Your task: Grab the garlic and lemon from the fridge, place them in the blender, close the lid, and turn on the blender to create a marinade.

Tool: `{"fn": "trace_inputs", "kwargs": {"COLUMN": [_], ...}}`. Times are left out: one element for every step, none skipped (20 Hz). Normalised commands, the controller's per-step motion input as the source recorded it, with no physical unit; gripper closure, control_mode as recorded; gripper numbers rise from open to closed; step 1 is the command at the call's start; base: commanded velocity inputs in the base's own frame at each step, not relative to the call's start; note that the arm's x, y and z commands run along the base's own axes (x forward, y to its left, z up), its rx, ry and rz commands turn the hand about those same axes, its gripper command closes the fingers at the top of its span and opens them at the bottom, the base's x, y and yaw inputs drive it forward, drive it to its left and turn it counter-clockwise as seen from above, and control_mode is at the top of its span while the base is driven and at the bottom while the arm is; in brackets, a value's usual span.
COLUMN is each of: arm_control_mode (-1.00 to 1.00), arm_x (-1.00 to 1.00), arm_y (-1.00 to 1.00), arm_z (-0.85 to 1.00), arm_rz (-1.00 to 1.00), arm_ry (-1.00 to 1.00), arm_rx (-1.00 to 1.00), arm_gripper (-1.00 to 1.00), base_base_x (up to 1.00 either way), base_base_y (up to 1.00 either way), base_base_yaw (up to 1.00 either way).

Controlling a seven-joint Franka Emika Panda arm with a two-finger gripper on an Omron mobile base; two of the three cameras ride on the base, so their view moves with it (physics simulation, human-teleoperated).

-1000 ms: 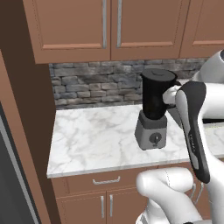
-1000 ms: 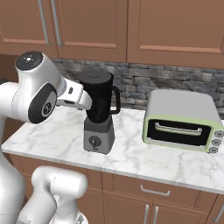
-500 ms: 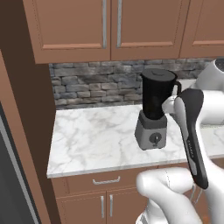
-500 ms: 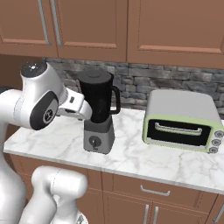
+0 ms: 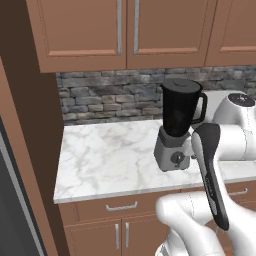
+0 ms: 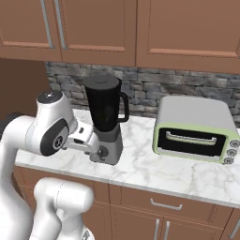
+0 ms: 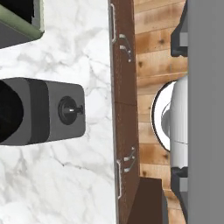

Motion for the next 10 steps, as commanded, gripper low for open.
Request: {"fn": "trace_inputs", "kwargs": {"arm_control_mode": [-1.00, -1.00, -1.00, -1.00, -1.00, -1.00, -1.00, -1.00, -1.00, -1.00], "arm_x": [0.00, 0.00, 0.00, 0.00, 0.00, 0.06, 0.18, 0.19, 0.23, 0.28], "arm_y": [0.00, 0.00, 0.00, 0.00, 0.00, 0.00, 0.00, 0.00, 0.00, -0.02], "arm_z": [-0.97, -0.99, -0.99, -0.96, -0.91, -0.85, -0.77, -0.76, -0.72, -0.70], "arm_rz": [0.00, 0.00, 0.00, 0.00, 0.00, 0.00, 0.00, 0.00, 0.00, 0.00], "arm_ry": [0.17, 0.15, 0.13, 0.10, 0.06, 0.03, 0.00, 0.00, 0.00, 0.00], "arm_rx": [0.00, 0.00, 0.00, 0.00, 0.00, 0.00, 0.00, 0.00, 0.00, 0.00], "arm_gripper": [-1.00, -1.00, -1.00, -1.00, -1.00, 1.00, 1.00, 1.00, 1.00, 1.00], "base_base_x": [0.00, 0.00, 0.00, 0.00, 0.00, 0.00, 0.00, 0.00, 0.00, 0.00], "base_base_y": [0.00, 0.00, 0.00, 0.00, 0.00, 0.00, 0.00, 0.00, 0.00, 0.00], "base_base_yaw": [0.00, 0.00, 0.00, 0.00, 0.00, 0.00, 0.00, 0.00, 0.00, 0.00]}}
